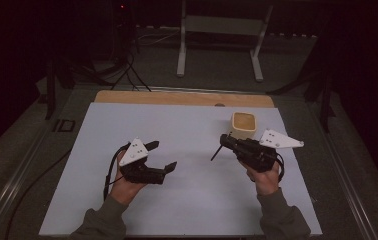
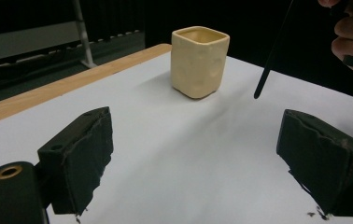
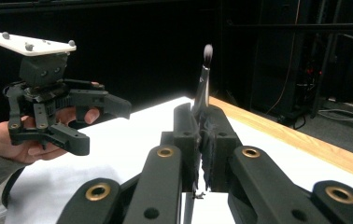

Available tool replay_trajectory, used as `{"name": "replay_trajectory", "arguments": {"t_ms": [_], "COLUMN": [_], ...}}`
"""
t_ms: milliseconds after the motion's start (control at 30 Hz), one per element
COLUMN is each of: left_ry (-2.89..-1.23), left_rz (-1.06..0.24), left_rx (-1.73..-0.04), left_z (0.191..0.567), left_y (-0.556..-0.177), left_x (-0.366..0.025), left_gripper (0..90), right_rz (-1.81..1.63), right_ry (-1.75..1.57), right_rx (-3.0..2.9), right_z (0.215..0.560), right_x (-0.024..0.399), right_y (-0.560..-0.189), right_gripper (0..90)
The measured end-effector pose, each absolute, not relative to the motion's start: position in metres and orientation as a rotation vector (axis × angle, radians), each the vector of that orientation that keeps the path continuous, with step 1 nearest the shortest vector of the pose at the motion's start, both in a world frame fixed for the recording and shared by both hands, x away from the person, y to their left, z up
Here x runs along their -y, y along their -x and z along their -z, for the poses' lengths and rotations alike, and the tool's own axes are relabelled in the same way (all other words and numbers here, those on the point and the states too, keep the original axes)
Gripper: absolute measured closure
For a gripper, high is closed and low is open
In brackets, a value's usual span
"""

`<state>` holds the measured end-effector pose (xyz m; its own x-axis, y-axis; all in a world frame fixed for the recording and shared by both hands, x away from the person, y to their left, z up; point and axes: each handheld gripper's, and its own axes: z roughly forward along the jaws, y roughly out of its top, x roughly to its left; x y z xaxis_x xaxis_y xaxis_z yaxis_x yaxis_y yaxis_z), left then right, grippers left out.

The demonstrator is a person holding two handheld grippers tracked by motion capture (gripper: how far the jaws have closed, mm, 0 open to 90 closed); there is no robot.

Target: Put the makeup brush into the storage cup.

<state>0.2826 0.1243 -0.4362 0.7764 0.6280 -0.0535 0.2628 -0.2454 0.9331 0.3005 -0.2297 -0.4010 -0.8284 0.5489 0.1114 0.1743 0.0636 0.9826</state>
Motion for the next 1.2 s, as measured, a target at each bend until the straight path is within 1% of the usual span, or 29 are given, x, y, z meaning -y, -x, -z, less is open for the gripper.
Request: {"name": "replay_trajectory", "arguments": {"t_ms": [1200], "left_ry": [-1.808], "left_rz": [-0.417], "left_rx": [-0.716], "left_z": [0.435], "left_y": [-0.285], "left_x": [-0.137], "left_gripper": [12.4], "right_rz": [-1.786], "right_ry": [-0.795], "right_rx": [-1.987], "right_z": [0.396], "right_x": [0.245], "right_y": [-0.318], "right_gripper": [85.3]}}
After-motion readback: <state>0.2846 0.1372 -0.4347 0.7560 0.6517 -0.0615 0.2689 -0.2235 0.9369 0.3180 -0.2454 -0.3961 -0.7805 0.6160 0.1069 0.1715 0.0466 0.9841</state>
